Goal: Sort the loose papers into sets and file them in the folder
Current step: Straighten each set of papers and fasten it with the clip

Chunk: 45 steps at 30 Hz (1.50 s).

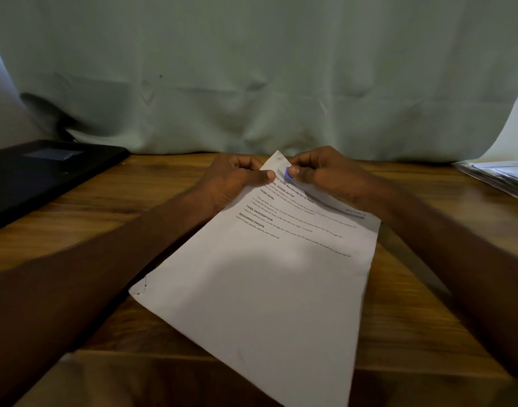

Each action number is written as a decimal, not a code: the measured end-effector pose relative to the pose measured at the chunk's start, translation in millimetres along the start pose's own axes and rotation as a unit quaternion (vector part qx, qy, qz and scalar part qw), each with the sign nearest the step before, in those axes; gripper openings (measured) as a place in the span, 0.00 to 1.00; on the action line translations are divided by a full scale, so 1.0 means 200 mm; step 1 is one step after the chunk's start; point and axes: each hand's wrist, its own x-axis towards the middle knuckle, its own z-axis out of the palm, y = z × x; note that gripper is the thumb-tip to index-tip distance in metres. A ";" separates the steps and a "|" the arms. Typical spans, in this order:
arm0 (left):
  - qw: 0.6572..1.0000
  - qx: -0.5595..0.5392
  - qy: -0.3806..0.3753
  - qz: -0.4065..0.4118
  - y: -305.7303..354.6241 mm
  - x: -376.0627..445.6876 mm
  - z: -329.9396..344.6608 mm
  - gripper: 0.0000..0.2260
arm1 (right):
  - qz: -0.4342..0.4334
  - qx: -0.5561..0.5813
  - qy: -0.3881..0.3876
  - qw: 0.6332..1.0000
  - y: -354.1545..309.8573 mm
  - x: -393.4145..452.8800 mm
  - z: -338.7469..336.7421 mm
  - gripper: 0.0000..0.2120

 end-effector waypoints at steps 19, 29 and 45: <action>0.999 -0.015 0.017 -0.045 -0.03 0.06 -0.06 0.06 | 0.090 0.124 0.179 0.972 0.00 0.06 0.05 0.12; 0.990 -0.071 0.078 -0.094 -0.02 0.10 -0.12 0.07 | 0.110 0.093 0.327 0.934 0.04 0.06 -0.05 0.22; 0.970 -0.225 0.023 -0.086 0.00 0.13 -0.30 0.22 | 0.166 0.351 0.125 0.913 0.06 0.05 -0.03 0.15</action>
